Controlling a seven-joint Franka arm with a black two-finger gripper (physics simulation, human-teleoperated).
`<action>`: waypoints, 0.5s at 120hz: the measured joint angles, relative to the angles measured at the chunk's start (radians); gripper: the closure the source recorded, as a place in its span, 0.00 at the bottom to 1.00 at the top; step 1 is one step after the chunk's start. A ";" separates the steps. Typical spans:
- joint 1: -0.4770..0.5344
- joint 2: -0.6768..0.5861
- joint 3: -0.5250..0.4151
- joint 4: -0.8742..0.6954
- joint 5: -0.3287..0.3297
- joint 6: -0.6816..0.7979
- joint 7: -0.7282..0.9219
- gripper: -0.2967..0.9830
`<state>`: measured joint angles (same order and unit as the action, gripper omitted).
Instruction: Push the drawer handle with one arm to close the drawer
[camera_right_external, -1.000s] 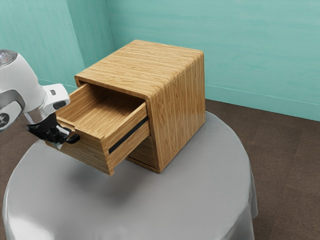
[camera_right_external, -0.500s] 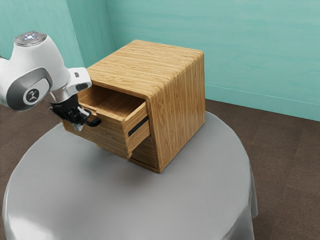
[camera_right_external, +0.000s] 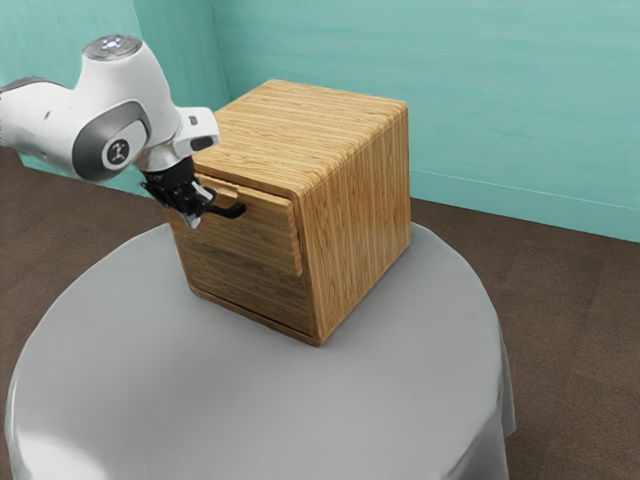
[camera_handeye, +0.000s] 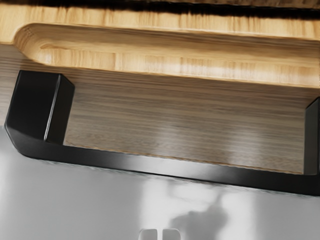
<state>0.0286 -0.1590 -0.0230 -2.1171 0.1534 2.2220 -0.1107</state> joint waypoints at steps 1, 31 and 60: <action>0.000 0.002 0.000 0.002 0.000 0.000 0.001 0.85; 0.000 0.058 0.000 0.056 0.001 0.000 0.034 0.85; -0.016 -0.217 -0.006 -0.194 -0.100 0.037 -0.012 0.85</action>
<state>0.0123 -0.3755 -0.0286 -2.3106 0.0531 2.2590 -0.1224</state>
